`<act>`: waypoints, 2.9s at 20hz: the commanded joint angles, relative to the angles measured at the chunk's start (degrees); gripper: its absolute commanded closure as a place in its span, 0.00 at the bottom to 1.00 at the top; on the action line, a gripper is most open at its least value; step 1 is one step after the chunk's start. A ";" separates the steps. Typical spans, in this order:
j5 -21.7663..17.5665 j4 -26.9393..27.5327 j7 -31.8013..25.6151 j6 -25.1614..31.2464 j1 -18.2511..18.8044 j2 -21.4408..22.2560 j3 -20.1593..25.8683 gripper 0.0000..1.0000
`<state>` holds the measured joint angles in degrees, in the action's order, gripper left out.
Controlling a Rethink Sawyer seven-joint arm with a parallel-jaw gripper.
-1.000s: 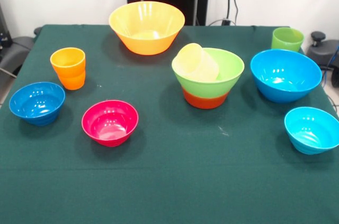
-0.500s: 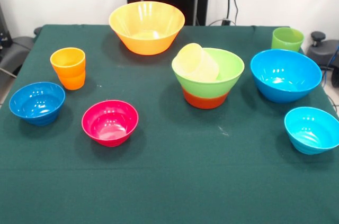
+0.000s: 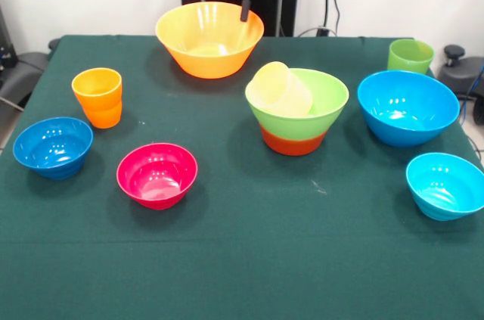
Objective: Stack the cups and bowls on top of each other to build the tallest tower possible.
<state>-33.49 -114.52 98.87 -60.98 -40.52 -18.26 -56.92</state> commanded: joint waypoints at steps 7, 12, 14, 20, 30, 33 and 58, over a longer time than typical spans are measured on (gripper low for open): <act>9.14 10.98 -14.39 -6.46 -0.31 -10.58 3.14 0.00; 9.95 11.65 -13.63 -7.83 0.42 -12.24 1.99 0.00; 7.77 11.58 -12.34 -7.07 0.31 -11.43 1.09 0.00; -5.37 11.42 -4.31 -1.17 -2.91 -5.01 -1.36 0.00; -42.85 14.60 25.15 -5.36 -11.14 4.70 -4.18 0.00; -47.77 14.92 28.58 -6.19 -11.77 5.63 -3.97 0.00; -49.50 9.66 102.03 0.53 -12.12 21.92 4.52 0.00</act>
<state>-79.09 -108.70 137.71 -61.37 -45.54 -1.02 -60.03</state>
